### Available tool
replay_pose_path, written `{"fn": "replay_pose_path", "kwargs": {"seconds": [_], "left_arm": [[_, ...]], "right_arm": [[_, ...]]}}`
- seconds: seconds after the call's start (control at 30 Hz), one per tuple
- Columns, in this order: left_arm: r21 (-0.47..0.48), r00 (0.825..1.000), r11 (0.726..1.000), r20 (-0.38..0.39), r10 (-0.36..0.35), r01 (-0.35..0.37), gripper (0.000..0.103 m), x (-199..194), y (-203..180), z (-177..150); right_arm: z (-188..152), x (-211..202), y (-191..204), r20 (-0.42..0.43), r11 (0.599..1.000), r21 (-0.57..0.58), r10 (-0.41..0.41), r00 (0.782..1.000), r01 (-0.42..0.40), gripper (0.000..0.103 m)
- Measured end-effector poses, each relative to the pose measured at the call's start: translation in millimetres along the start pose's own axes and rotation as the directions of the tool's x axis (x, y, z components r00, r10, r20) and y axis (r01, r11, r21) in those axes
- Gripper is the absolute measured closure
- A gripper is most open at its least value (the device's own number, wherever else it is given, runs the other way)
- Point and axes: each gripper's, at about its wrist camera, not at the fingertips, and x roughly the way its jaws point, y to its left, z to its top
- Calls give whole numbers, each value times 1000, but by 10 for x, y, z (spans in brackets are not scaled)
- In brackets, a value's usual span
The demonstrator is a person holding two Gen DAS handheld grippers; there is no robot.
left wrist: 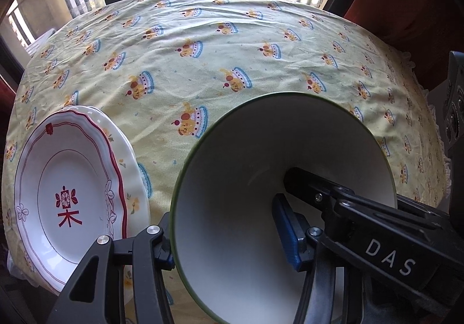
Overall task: Organize plates and bowls
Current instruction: 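Carry the nested bowls over the plate stack and lower them onto the red-rimmed dish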
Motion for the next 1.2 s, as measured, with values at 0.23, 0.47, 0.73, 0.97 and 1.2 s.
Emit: {"fn": "replay_pose_path", "kwargs": {"seconds": [0.23, 0.47, 0.73, 0.97, 1.2], "left_arm": [[-85, 1000, 996, -22, -4, 2, 49, -2, -33, -68], [-81, 1000, 997, -15, -9, 8, 50, -48, -212, -74], [-49, 999, 999, 42, -10, 12, 50, -270, -306, -13], [-42, 996, 999, 86, -19, 23, 50, -470, -189, 30], [-61, 993, 998, 112, -28, 35, 50, -628, 65, 2]], "right_arm": [[15, -36, -26, -29, 999, -42, 10, 1000, -11, 60], [-8, -185, -168, -21, 999, -35, 4, 1000, -5, 60], [23, -445, -164, 26, 1000, -26, 2, 1000, -2, 60], [32, -614, 9, 80, 1000, -30, 7, 997, -4, 60], [6, -643, 333, 112, 999, -53, 5, 994, 1, 60]]}}
